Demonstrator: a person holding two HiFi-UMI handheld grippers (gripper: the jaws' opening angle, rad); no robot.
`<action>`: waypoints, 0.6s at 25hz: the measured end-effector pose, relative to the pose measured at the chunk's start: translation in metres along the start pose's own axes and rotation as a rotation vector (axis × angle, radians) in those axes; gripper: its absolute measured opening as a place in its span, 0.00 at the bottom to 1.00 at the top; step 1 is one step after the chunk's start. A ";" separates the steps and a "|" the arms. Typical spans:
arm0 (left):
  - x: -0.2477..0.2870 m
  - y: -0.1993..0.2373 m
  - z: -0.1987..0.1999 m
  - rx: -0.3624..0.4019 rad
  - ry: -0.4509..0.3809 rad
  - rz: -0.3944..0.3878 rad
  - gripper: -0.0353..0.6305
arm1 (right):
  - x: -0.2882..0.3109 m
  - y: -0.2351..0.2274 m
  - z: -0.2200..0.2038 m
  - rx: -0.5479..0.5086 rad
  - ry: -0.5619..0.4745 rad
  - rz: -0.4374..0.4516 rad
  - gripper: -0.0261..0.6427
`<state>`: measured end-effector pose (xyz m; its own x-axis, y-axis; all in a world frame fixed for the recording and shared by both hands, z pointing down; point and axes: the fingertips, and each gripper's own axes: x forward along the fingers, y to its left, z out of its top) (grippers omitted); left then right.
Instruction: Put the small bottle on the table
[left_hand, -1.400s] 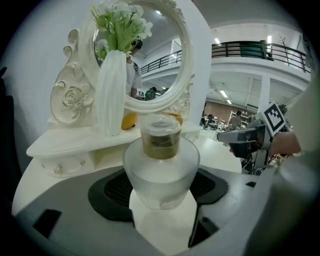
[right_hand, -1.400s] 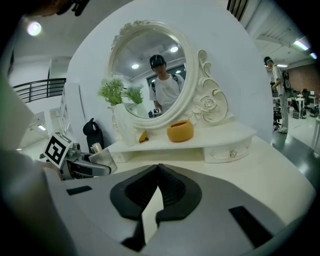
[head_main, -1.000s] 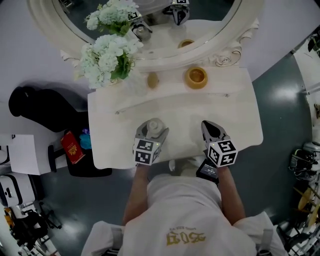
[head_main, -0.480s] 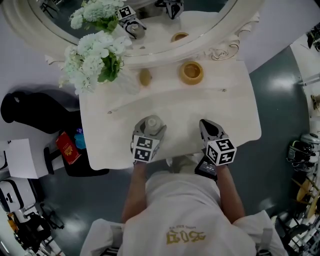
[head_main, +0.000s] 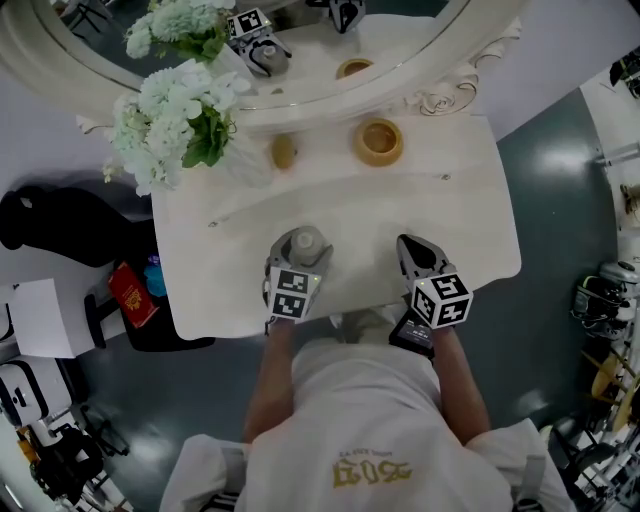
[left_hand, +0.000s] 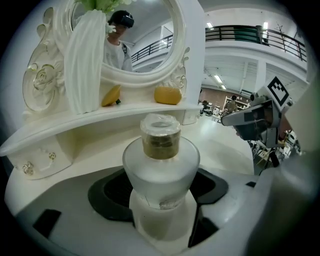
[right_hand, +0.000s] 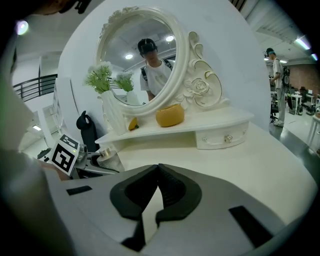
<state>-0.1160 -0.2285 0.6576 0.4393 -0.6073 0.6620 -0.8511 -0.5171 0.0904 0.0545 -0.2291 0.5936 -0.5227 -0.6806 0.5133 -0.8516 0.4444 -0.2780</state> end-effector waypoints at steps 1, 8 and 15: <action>0.002 0.001 -0.001 0.003 0.003 0.003 0.57 | 0.000 -0.001 0.000 0.001 0.000 -0.002 0.06; 0.005 0.000 -0.002 0.020 -0.004 0.001 0.57 | -0.003 -0.002 0.000 0.002 0.000 -0.005 0.06; 0.007 -0.005 -0.010 0.096 0.039 -0.021 0.57 | -0.002 0.004 0.003 -0.006 0.002 0.008 0.06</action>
<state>-0.1118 -0.2239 0.6694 0.4438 -0.5726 0.6894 -0.8096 -0.5860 0.0344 0.0517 -0.2274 0.5894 -0.5295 -0.6761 0.5124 -0.8471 0.4534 -0.2771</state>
